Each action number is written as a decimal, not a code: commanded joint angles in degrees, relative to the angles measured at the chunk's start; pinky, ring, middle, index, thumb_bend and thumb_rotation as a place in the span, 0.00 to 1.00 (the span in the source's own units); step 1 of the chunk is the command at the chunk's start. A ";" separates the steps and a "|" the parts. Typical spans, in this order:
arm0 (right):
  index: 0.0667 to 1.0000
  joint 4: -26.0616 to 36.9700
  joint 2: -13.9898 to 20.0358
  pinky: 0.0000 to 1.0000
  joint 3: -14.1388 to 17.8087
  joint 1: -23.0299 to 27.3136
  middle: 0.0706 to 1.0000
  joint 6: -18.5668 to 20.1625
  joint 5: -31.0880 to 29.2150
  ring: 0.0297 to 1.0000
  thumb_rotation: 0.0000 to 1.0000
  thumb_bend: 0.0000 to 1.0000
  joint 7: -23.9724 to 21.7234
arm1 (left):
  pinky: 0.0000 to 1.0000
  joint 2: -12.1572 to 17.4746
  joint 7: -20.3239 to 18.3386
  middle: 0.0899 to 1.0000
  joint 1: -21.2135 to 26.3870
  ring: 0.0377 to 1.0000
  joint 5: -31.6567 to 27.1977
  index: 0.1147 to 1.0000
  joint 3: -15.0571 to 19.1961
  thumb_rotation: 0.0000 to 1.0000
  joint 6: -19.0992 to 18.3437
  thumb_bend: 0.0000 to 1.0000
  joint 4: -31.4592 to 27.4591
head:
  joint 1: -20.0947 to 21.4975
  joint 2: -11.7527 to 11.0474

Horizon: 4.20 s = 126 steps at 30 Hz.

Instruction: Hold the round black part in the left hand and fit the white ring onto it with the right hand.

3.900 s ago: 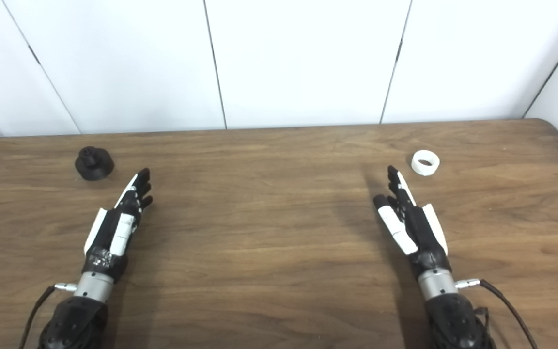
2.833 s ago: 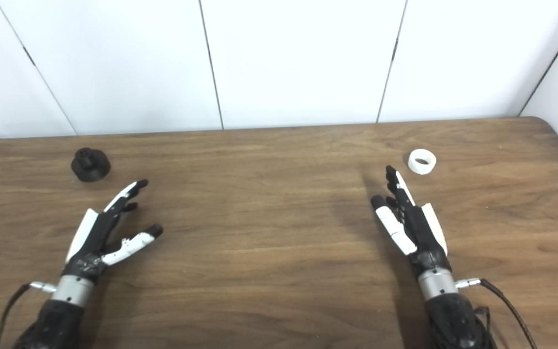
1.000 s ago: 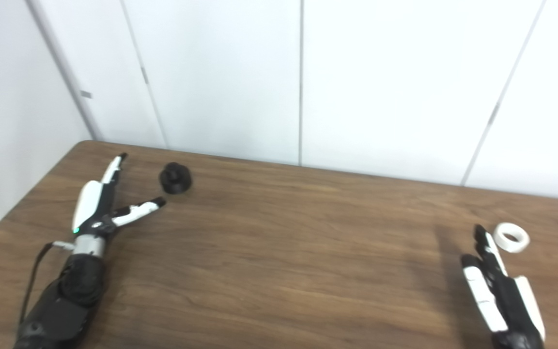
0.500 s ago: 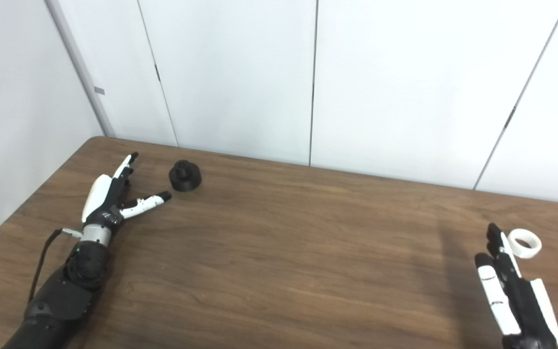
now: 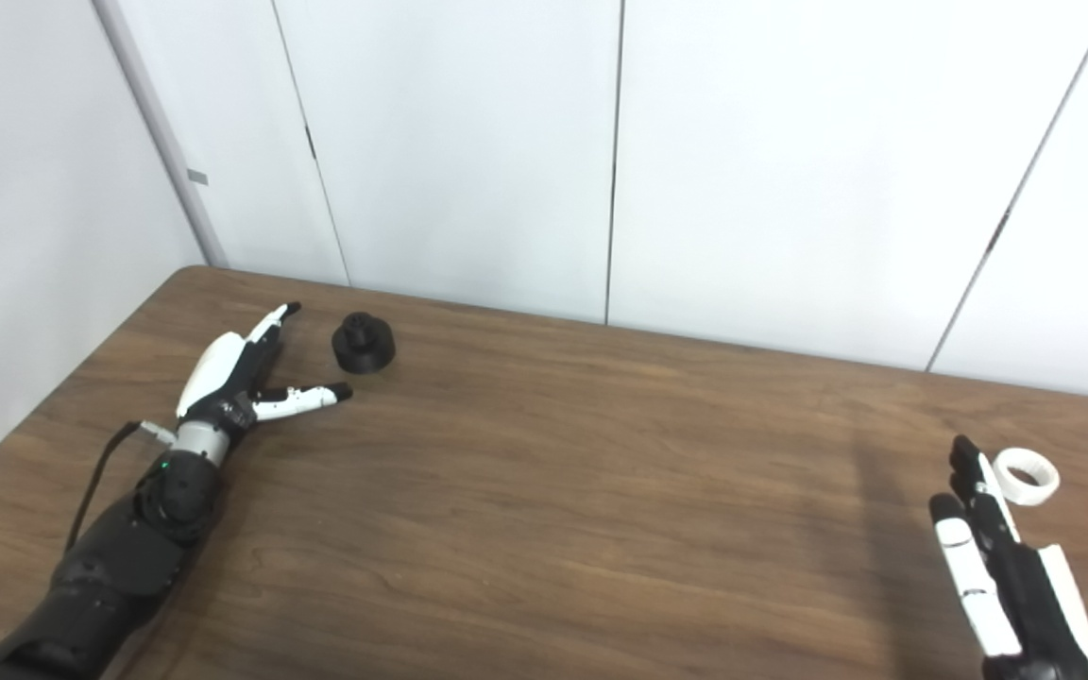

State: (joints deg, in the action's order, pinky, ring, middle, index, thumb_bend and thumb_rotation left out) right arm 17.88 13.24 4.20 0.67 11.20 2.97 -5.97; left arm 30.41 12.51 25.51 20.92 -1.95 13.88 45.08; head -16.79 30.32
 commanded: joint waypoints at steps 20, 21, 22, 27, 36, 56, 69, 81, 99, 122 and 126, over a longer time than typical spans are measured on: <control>1.00 9.67 1.38 1.00 1.97 -0.04 1.00 6.16 -0.59 1.00 0.94 0.07 -0.06 | 0.97 1.65 -1.14 0.96 7.87 0.95 2.57 0.94 -6.56 0.56 0.65 1.00 9.78 | 0.04 1.22; 1.00 9.92 1.45 1.00 1.99 -0.07 1.00 6.35 -0.52 1.00 0.94 0.07 -0.10 | 0.97 1.77 -1.23 0.96 8.13 0.95 2.74 0.94 -6.91 0.56 0.63 1.00 10.04 | 0.06 1.28; 1.00 10.27 1.42 1.00 2.03 -0.09 1.00 6.77 -0.59 1.00 0.94 0.07 -0.13 | 0.97 1.89 -1.26 0.96 8.40 0.95 2.93 0.94 -7.27 0.56 0.57 1.00 10.35 | 0.08 1.34; 1.00 11.87 1.24 1.00 1.88 -0.35 1.00 8.16 -0.38 1.00 0.95 0.06 -0.11 | 0.96 2.44 -1.52 0.95 9.52 0.94 3.28 0.93 -8.78 0.58 0.70 1.00 11.69 | 0.52 1.74; 1.00 13.36 1.09 1.00 2.07 -0.61 1.00 9.64 -0.41 1.00 0.97 0.05 0.00 | 0.97 2.97 -1.84 0.94 10.62 0.94 4.33 0.91 -10.58 0.58 2.33 1.00 14.08 | 1.23 2.87; 1.00 14.34 0.28 1.00 1.94 -1.14 1.00 10.32 -0.25 1.00 1.00 0.04 0.20 | 1.00 5.98 -3.97 0.94 11.58 0.97 8.47 0.86 -15.76 0.55 1.10 1.00 12.55 | 2.21 3.88; 1.00 16.65 0.33 1.00 2.01 -2.17 1.00 11.21 0.11 1.00 1.00 0.05 0.21 | 1.00 4.43 -4.41 0.92 13.20 0.96 7.70 0.86 -15.30 0.55 1.04 1.00 15.24 | 2.67 3.40; 1.00 18.29 0.25 1.00 1.83 -2.87 1.00 12.53 0.41 1.00 1.00 0.05 0.15 | 0.97 2.31 -3.04 0.91 15.49 0.94 6.62 0.85 -15.23 0.58 2.54 1.00 21.16 | 3.89 3.24; 1.00 18.98 0.05 1.00 1.55 -3.24 1.00 12.61 1.51 1.00 1.00 0.04 0.25 | 0.98 1.33 -3.21 0.91 17.20 0.95 6.59 0.80 -16.55 0.51 2.83 1.00 22.08 | 4.57 3.47; 1.00 18.48 -0.28 1.00 1.04 -3.02 1.00 12.14 1.67 1.00 1.00 0.04 0.24 | 1.00 1.63 -0.94 0.75 16.80 0.86 4.77 0.42 -16.49 0.05 7.07 0.52 22.08 | 5.18 3.64; 1.00 18.45 -0.26 1.00 1.13 -2.89 1.00 12.30 2.22 1.00 1.00 0.05 0.48 | 1.00 1.98 -1.18 0.76 16.49 0.87 4.86 0.42 -16.56 0.05 7.11 0.52 21.90 | 5.26 3.74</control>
State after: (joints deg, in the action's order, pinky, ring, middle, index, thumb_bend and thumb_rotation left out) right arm 34.23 12.68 5.03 -3.13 24.64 4.75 -6.12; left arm 31.60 12.82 41.81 24.92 -17.84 20.51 67.03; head -11.51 34.01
